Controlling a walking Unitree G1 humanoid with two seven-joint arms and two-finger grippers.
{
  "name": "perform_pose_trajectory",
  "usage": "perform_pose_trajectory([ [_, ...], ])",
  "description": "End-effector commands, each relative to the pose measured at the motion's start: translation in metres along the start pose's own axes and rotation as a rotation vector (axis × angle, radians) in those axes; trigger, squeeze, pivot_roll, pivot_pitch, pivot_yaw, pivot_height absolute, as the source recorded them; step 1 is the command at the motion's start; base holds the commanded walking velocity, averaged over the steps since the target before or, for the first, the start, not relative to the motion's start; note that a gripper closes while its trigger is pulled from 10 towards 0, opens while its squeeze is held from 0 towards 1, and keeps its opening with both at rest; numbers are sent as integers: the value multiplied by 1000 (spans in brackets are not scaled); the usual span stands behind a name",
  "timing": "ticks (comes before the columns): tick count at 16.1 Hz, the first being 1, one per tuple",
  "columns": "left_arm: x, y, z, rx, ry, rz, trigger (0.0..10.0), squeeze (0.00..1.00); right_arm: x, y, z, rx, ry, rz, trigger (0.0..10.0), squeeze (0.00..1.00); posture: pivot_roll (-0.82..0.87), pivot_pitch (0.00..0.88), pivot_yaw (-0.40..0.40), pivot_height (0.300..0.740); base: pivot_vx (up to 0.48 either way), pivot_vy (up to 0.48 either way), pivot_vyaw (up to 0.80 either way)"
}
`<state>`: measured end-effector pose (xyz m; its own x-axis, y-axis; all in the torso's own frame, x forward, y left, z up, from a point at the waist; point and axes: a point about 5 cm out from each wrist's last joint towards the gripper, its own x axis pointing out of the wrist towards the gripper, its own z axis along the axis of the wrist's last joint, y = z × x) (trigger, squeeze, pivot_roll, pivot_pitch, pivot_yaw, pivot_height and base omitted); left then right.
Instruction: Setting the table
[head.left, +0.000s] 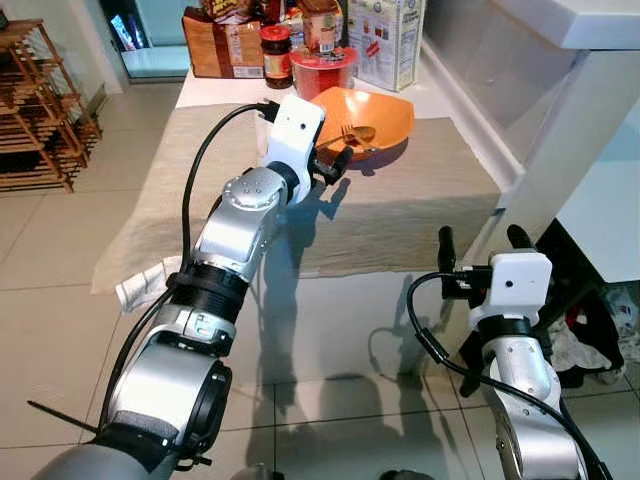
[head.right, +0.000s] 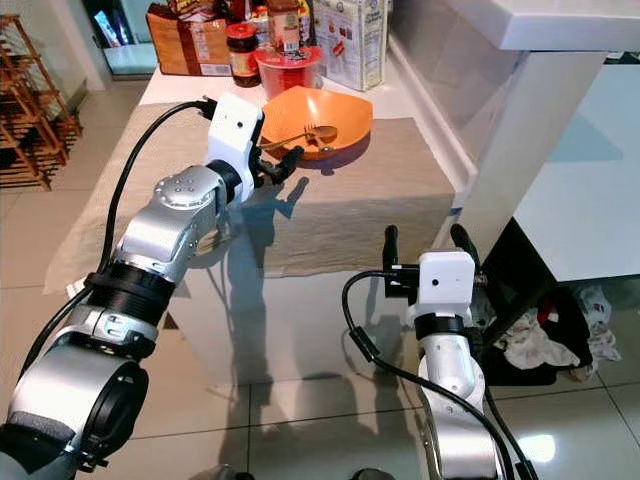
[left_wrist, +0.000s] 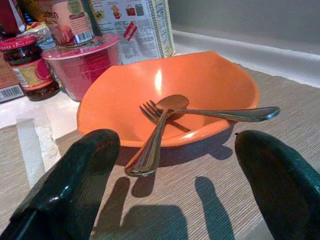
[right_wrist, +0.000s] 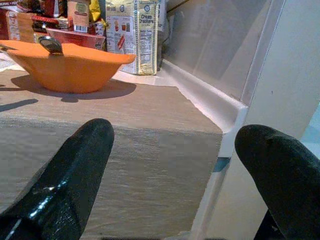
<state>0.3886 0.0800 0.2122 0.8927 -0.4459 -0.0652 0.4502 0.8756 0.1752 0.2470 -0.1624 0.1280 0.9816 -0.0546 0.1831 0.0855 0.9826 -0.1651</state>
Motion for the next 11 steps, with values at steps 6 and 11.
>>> perform_pose_trajectory([
  [6, 7, -3, 5, 15, 3, -9, 10000, 0, -2, -1, 1, -1, 8, -16, 10000, 0, -104, 0, 68, 740, 0, 0, 0],
  [11, 13, -4, -9, -5, 84, 8, 10000, 0, -5, -2, 2, -3, 13, -17, 10000, 0, -112, 0, 67, 740, 0, 0, 0],
])
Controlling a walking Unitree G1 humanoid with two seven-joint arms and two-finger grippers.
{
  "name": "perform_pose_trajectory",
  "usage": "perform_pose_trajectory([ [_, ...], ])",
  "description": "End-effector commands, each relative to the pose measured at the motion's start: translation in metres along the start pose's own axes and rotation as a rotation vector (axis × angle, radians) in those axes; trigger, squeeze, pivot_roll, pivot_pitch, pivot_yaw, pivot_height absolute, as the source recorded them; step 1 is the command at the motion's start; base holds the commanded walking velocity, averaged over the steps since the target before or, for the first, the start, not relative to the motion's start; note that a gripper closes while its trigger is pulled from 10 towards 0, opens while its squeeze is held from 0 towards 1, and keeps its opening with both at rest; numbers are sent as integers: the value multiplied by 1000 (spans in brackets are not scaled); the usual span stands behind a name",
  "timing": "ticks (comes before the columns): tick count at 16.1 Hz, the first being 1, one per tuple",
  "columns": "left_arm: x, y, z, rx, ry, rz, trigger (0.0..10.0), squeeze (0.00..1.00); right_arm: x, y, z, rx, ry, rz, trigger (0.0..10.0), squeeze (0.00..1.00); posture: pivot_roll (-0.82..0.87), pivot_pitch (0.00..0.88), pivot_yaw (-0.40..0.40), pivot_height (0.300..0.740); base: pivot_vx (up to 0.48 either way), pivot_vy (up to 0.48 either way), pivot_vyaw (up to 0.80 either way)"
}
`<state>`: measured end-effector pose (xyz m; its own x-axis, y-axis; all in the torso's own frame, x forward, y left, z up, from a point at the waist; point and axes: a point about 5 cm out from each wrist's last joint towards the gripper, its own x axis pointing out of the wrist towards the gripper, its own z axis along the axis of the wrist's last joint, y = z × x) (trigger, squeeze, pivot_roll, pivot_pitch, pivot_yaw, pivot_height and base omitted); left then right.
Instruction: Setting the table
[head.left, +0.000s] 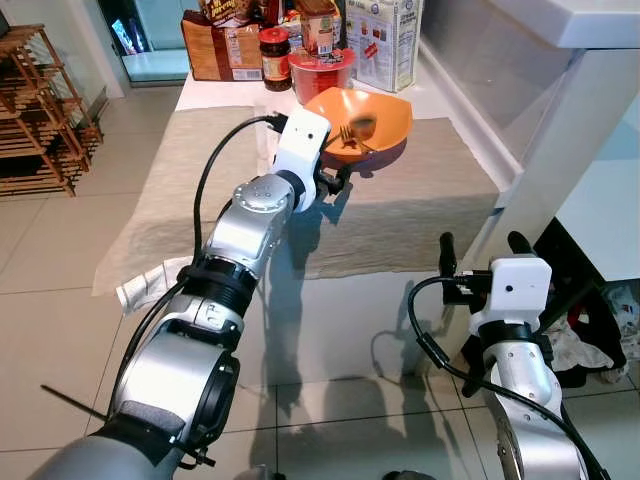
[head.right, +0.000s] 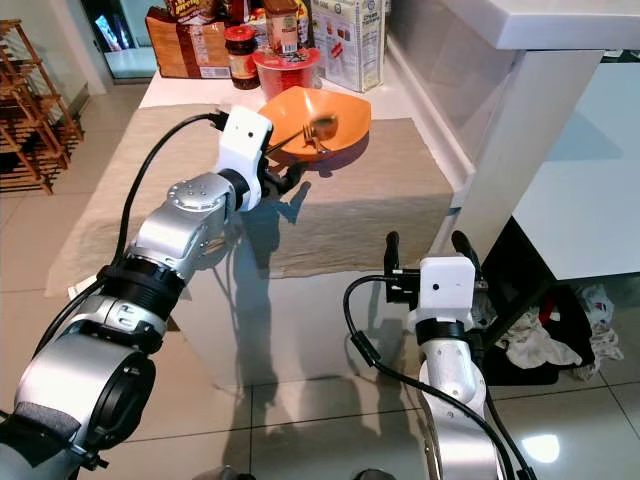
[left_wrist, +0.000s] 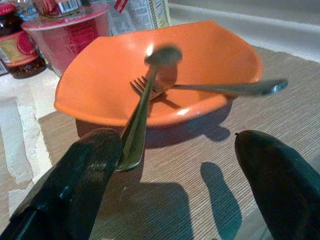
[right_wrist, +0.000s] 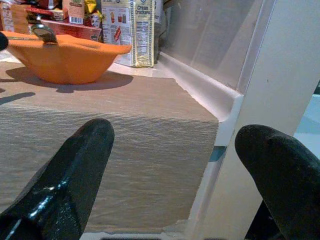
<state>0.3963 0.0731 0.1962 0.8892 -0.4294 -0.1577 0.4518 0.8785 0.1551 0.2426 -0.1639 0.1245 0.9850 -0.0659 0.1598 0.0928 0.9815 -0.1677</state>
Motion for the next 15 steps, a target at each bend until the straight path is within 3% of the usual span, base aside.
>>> perform_pose_trajectory([
  [1, 2, 1, 5, 16, -7, 14, 10000, 0, 0, -1, 5, 1, -12, -9, 10000, 0, -112, 0, 67, 740, 0, 0, 0],
  [8, 7, 2, 18, 30, -44, 35, 10000, 0, -6, -5, 5, -8, -3, -20, 10000, 0, -133, 6, 73, 740, 0, 0, 0],
  [15, 9, 7, 17, 32, -40, 73, 10000, 0, -5, -5, 5, -11, 6, -13, 10000, 0, -131, 9, 69, 740, 0, 0, 0],
])
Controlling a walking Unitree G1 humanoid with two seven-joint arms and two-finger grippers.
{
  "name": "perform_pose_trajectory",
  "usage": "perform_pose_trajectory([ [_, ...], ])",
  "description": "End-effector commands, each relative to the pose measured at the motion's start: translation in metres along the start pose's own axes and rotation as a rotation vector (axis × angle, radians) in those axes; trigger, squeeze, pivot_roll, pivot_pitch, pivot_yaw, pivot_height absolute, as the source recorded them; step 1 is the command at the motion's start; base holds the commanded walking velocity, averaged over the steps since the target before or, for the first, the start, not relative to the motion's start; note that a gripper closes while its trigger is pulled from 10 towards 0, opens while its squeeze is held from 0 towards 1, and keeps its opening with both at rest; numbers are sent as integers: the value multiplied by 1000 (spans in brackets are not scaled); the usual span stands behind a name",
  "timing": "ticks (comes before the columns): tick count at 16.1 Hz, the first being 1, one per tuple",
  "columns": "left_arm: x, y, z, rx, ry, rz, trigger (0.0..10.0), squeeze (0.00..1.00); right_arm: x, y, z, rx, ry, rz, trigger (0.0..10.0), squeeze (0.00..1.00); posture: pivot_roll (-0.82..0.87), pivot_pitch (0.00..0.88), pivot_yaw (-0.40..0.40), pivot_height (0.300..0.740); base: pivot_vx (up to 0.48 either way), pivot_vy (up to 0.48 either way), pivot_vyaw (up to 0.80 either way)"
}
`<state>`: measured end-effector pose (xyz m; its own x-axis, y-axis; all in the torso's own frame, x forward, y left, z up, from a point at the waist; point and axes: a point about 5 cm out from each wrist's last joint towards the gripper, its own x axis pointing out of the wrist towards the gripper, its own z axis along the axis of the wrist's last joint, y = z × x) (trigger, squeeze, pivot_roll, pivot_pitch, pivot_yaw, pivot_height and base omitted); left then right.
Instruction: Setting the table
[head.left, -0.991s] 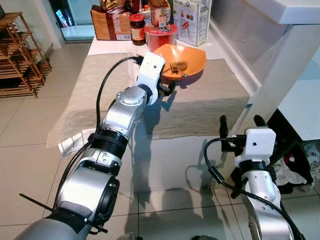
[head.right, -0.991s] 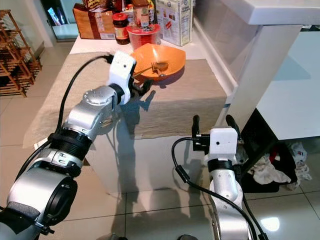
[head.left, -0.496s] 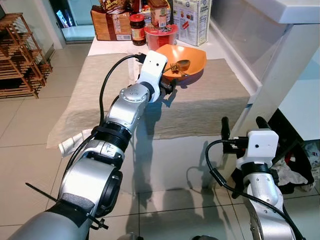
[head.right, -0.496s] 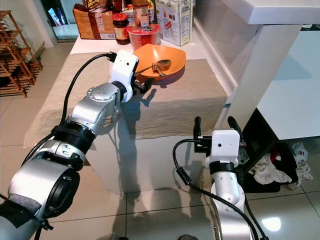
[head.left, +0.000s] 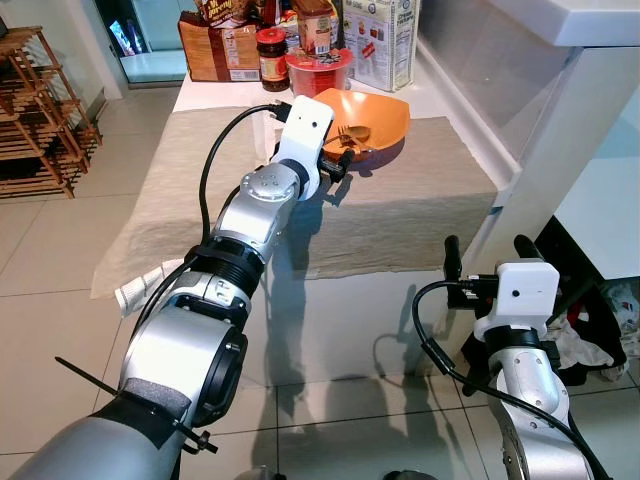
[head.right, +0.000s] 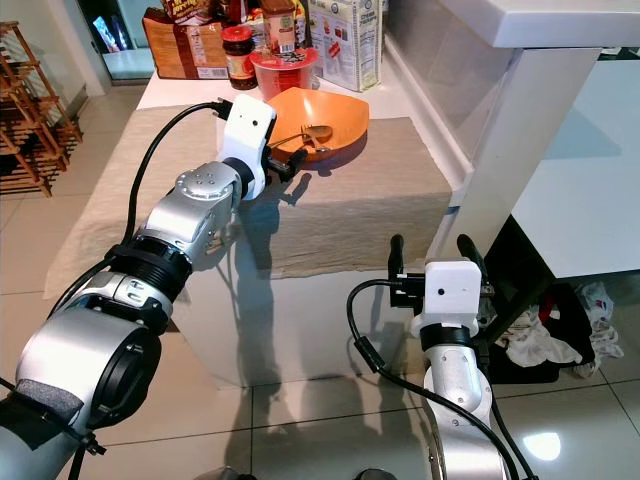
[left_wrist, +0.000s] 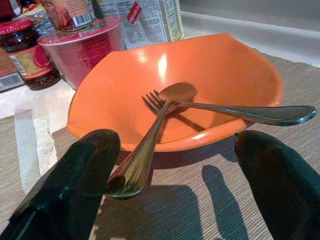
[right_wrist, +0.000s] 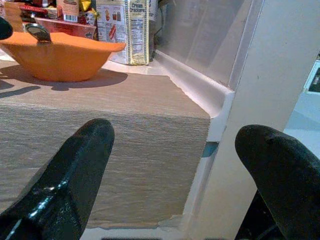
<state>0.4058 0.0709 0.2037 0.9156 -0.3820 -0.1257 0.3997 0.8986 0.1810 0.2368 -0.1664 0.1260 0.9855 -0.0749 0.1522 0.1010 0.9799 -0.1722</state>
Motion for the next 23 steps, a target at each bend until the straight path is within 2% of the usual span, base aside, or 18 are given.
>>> perform_pose_trajectory([
  [1, 1, 3, 9, 16, -17, 16, 10000, 0, 0, -2, 3, -5, -4, -4, 10000, 0, -131, 8, 70, 740, 0, 0, 0],
  [6, 3, 6, 7, 17, 21, 29, 10000, 0, 1, -2, 4, -5, -5, -6, 10000, 0, -133, 8, 71, 740, 0, 0, 0],
  [13, 3, 9, 6, 27, 26, 37, 10000, 0, 1, -2, 3, -9, -6, 1, 10000, 0, -136, 0, 67, 740, 0, 0, 0],
  [14, 4, 10, 7, 17, 20, 36, 4784, 0, 0, -1, 3, -10, -5, 3, 10000, 0, -138, 0, 68, 740, 0, 0, 0],
  [15, 4, 8, 7, 12, 20, 31, 471, 0, 0, -1, 3, -10, -5, 4, 10000, 0, -138, 0, 69, 740, 0, 0, 0],
  [16, 4, 7, 7, 11, 22, 29, 0, 0, 0, -1, 3, -10, -5, 4, 10000, 0, -138, 0, 68, 740, 0, 0, 0],
  [23, 5, 4, 2, -1, 48, 20, 0, 0, 0, -1, 3, -10, -1, 4, 10000, 0, -140, 0, 69, 740, 0, 0, 0],
])
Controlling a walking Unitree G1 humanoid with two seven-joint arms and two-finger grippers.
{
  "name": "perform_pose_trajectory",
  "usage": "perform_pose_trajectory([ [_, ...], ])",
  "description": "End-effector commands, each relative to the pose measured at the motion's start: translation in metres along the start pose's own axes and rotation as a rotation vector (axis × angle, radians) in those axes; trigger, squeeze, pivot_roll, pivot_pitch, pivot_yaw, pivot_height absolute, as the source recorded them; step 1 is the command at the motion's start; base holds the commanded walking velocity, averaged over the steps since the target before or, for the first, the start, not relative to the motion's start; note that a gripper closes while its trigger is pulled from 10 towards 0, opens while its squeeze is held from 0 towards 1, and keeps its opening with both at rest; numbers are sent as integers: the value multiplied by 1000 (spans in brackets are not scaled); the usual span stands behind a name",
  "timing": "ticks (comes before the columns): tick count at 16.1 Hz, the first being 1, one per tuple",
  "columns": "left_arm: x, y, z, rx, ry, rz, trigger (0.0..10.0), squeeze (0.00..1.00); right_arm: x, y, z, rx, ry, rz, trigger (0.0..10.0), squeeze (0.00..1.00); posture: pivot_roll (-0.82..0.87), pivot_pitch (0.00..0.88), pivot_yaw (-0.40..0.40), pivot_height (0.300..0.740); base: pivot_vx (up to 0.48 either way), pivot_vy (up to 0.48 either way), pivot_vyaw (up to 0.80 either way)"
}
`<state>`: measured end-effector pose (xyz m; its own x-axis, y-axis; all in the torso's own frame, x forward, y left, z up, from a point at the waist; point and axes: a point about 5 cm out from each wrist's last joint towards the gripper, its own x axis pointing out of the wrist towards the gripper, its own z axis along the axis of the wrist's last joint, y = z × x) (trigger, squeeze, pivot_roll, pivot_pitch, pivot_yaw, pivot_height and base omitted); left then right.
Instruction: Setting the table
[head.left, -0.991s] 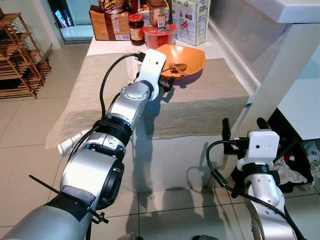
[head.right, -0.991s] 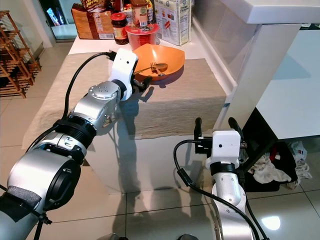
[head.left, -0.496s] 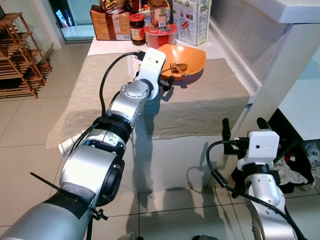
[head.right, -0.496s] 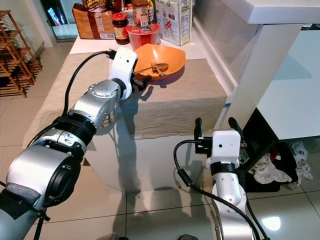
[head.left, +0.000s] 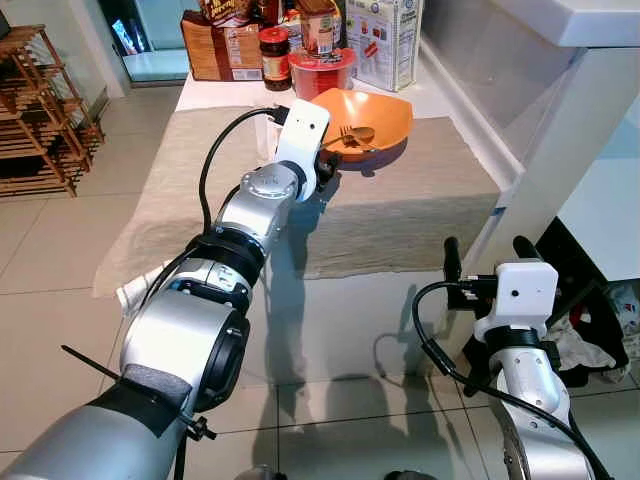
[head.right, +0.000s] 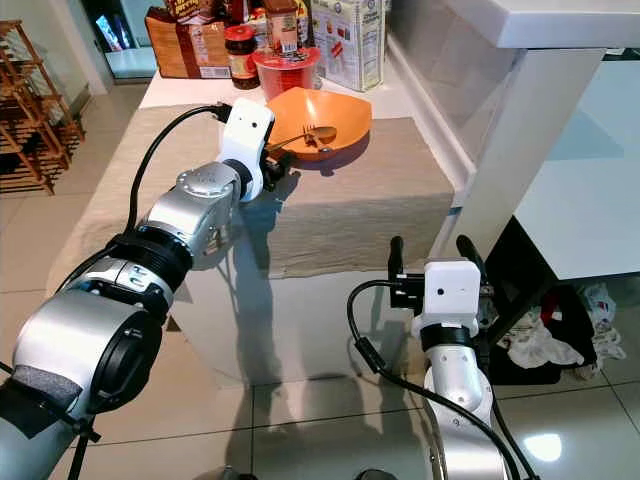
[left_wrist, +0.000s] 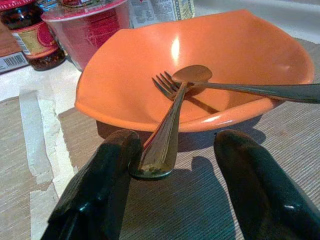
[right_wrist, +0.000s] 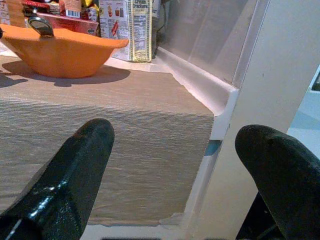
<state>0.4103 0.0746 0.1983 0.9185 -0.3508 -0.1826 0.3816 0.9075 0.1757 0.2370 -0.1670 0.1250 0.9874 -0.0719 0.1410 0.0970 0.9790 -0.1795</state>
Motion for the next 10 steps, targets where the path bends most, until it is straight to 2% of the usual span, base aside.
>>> perform_pose_trajectory([
  [1, 1, -1, 9, 6, -14, -3, 0, 0, 0, 0, 4, -4, -11, -1, 10000, 0, -141, 0, 68, 740, 0, 0, 0],
  [10, 2, -4, 14, 0, -35, -31, 0, 0, 2, 0, 3, -4, -6, -1, 10000, 0, -135, 0, 67, 740, 0, 0, 0],
])
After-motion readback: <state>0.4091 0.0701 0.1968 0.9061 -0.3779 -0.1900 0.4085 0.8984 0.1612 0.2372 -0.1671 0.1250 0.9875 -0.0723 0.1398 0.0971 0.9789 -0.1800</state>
